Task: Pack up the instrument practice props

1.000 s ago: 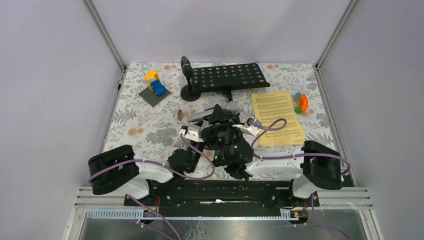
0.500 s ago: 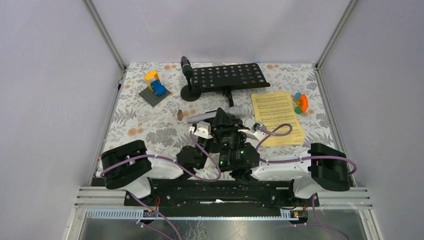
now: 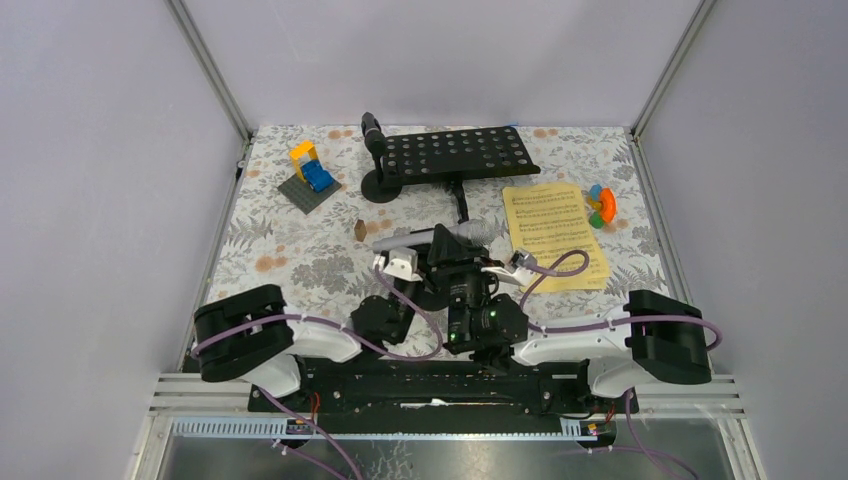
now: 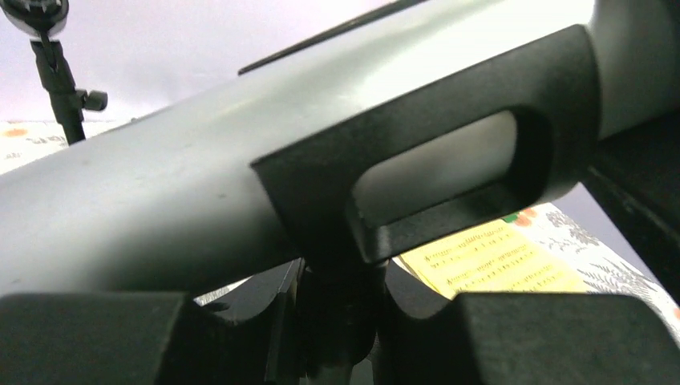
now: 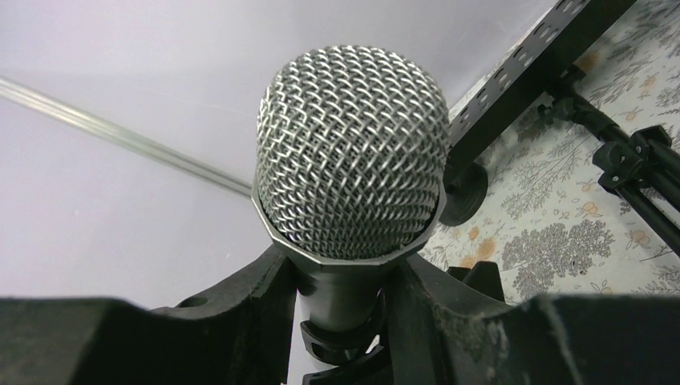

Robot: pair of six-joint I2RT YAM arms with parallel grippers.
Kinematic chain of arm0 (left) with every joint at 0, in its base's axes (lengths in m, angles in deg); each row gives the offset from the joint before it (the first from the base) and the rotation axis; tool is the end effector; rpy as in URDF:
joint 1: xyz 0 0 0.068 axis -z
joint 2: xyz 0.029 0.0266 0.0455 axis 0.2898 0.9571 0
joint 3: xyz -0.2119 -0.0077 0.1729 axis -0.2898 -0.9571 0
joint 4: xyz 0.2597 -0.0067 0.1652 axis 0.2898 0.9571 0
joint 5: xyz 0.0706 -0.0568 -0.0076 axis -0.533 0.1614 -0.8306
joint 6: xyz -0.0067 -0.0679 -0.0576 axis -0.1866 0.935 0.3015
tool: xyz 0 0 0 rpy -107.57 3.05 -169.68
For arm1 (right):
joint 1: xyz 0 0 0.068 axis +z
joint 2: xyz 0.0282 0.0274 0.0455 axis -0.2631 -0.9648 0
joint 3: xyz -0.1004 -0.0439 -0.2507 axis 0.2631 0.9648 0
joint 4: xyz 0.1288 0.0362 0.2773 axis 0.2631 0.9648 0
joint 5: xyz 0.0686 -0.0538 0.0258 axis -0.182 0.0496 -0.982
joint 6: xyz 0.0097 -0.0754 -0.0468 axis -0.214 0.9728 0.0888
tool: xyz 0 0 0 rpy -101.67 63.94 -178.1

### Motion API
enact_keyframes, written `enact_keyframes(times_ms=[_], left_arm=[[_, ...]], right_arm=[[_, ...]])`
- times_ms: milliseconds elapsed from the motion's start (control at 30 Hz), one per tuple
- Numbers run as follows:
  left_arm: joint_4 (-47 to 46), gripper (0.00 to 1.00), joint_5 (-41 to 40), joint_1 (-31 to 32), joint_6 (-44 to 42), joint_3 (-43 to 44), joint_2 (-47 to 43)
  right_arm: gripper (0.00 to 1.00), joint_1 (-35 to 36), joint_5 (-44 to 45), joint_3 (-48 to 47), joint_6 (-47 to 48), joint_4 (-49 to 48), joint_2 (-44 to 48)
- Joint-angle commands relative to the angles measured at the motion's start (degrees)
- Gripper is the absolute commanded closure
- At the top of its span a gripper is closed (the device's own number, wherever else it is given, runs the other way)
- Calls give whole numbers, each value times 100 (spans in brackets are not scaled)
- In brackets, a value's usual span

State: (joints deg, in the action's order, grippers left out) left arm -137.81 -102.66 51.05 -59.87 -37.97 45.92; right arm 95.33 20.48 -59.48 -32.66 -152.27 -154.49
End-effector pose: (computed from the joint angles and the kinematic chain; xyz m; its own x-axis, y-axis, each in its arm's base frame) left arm 0.1721 -0.2729 0.1910 0.1463 -0.2795 -0.9489 0.3925 0.8969 -0.2037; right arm 0.1317 0.2953 0.2993 0.1159 0.8831 -0.4547 -0.0480 0.4622 0.8855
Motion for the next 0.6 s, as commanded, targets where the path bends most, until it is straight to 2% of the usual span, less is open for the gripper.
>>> enact_keyframes(times_ms=[0, 100, 400, 567], left_arm=[[8, 100, -1272, -184, 893, -610, -681], [329, 100, -1389, -235, 1249, -957, -1015], [632, 100, -1472, -556, 1510, -1571, -1666], [799, 100, -1364, -655, 1310, -1660, -1971]], right_arm=[[100, -38, 522, 359, 167, -1064, 749], [100, -74, 576, 630, 158, -1057, 1087], [100, -88, 529, 1351, 510, -1054, 2354], [100, -93, 68, 1325, 2238, -750, 3191]])
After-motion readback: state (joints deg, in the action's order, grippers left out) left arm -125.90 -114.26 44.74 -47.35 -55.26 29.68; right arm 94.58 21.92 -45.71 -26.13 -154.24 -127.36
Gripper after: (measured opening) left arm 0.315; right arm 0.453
